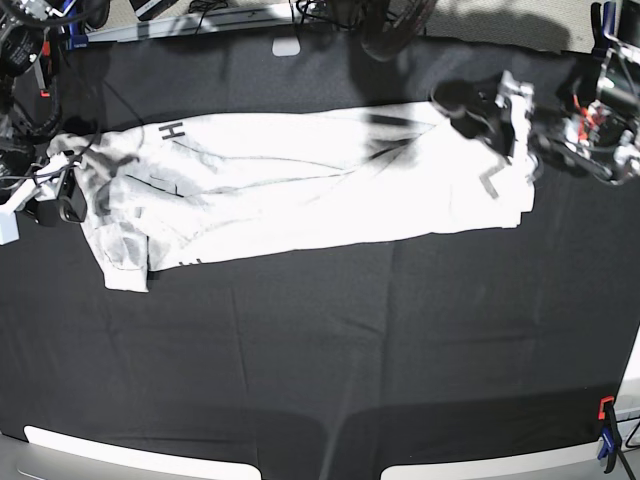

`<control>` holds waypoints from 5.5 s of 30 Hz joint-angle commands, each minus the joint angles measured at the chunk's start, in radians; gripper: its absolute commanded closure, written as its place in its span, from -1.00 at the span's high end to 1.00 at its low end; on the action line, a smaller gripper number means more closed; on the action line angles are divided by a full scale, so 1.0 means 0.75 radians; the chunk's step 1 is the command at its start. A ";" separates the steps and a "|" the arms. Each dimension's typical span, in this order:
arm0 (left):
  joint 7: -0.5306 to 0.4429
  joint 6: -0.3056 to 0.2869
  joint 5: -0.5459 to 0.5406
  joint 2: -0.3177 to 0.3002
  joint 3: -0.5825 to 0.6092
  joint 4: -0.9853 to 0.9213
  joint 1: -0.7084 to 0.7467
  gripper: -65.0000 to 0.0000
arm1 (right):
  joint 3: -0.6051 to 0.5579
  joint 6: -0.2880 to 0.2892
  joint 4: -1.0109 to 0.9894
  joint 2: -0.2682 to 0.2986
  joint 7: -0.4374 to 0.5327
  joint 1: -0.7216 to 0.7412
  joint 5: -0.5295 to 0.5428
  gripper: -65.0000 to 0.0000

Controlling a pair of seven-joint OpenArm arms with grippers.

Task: Layout the t-shirt on the table in an organized manner, then fold the t-shirt properly
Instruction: 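Fold the held end with the left gripper toward the right gripper, then release the strip end and move the left gripper back to the strip's end, then grasp the strip end with the left gripper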

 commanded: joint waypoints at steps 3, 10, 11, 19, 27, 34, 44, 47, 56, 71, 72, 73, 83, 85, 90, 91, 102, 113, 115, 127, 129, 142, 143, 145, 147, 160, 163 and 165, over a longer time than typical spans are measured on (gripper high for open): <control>-0.014 -0.008 -0.033 0.006 -0.010 0.020 -0.103 0.37 | 0.006 0.013 0.021 0.028 0.046 0.011 0.023 -0.13; -0.018 -0.008 0.167 0.174 -0.010 0.019 -0.298 0.37 | 0.005 0.013 0.021 0.028 0.019 0.010 0.190 -0.13; -0.083 -0.008 0.234 0.208 -0.010 0.018 -0.306 0.37 | 0.005 0.013 0.021 0.028 0.019 0.011 0.221 -0.13; -0.287 -0.008 0.838 0.509 -0.008 0.016 -0.334 0.37 | 0.005 0.013 0.021 0.028 0.019 0.011 0.262 -0.13; -0.185 -0.008 1.026 0.711 -0.006 0.012 -0.401 0.37 | 0.005 0.013 0.021 0.028 0.019 0.011 0.257 -0.13; -0.169 -0.008 1.003 0.801 -0.006 -0.145 -0.402 0.37 | 0.005 0.013 0.021 0.028 0.019 0.011 0.257 -0.13; -0.014 -0.008 0.803 0.881 -0.006 -0.399 -0.439 0.37 | 0.005 0.013 0.021 0.028 0.019 0.011 0.257 -0.13; -0.014 -0.008 0.498 0.884 -0.006 -0.380 -0.443 0.37 | 0.005 0.013 0.021 0.028 0.020 0.011 0.257 -0.13; -0.014 -0.008 0.483 0.853 -0.005 -0.374 -0.423 0.37 | 0.005 0.013 0.021 0.028 0.018 0.011 0.257 -0.13; -0.014 -0.008 0.452 0.686 -0.006 -0.374 -0.375 0.37 | 0.005 0.013 0.021 0.028 0.020 0.011 0.257 -0.13; -0.014 -0.008 0.452 0.674 -0.006 -0.374 -0.364 0.37 | 0.005 0.013 0.021 0.028 0.020 0.011 0.257 -0.13; -0.014 -0.008 0.452 0.661 -0.006 -0.374 -0.355 0.37 | 0.005 0.013 0.021 0.028 0.020 0.011 0.257 -0.13; -0.014 -0.008 0.256 0.476 -0.006 -0.374 -0.339 0.37 | 0.005 0.013 0.021 0.028 0.020 0.011 0.257 -0.13; -0.014 -0.008 0.241 0.427 -0.006 -0.374 -0.338 0.37 | 0.005 0.013 0.021 0.028 0.020 0.011 0.257 -0.13; -0.014 -0.008 0.242 0.289 -0.006 -0.374 -0.331 0.37 | 0.005 0.013 0.021 0.028 0.020 0.011 0.257 -0.13; -0.014 -0.008 0.242 0.260 -0.006 -0.374 -0.324 0.37 | 0.005 0.013 0.021 0.028 0.020 0.011 0.257 -0.13; -0.014 -0.008 0.243 -0.032 -0.006 -0.374 -0.249 0.37 | 0.005 0.013 0.021 0.028 0.020 0.011 0.257 -0.13; -0.042 -0.008 0.273 -0.195 -0.008 -0.374 -0.253 0.37 | 0.005 0.013 0.021 0.028 0.019 0.011 0.257 -0.13; -0.032 -0.008 0.273 -0.191 -0.008 -0.374 -0.254 0.37 | 0.005 0.013 0.021 0.028 0.019 0.011 0.257 -0.13; -0.215 0.128 0.711 -0.086 -0.009 -0.377 -0.230 0.37 | 0.005 0.013 0.021 0.028 0.018 0.010 0.257 -0.13; -0.227 0.137 0.719 -0.057 -0.009 -0.377 -0.212 0.37 | 0.005 0.013 0.021 0.028 0.018 0.010 0.257 -0.13; -0.196 0.126 0.508 0.018 -0.009 -0.377 -0.125 0.37 | 0.005 0.013 0.021 0.028 0.019 0.010 0.257 -0.13; -0.196 0.113 0.488 0.019 -0.009 -0.376 -0.125 0.37 | 0.005 0.013 0.021 0.028 0.019 0.011 0.257 -0.13; -0.196 0.089 0.447 0.019 -0.009 -0.376 -0.125 0.37 | 0.005 0.013 0.021 0.028 0.020 0.011 0.257 -0.13; -0.196 0.089 0.436 0.019 -0.009 -0.376 -0.125 0.37 | 0.005 0.013 0.021 0.028 0.021 0.011 0.257 -0.13; -0.210 0.090 0.523 0.012 -0.009 -0.376 -0.140 -0.33 | 0.005 0.013 0.021 0.028 0.021 0.011 0.257 -0.13; -0.225 0.090 0.630 0.011 -0.009 -0.376 -0.174 -1.00 | 0.005 0.013 0.021 0.028 0.020 0.011 0.257 -0.13; -0.231 0.090 0.657 0.011 -0.009 -0.376 -0.209 -1.00 | 0.005 0.013 0.021 0.028 0.020 0.011 0.257 -0.13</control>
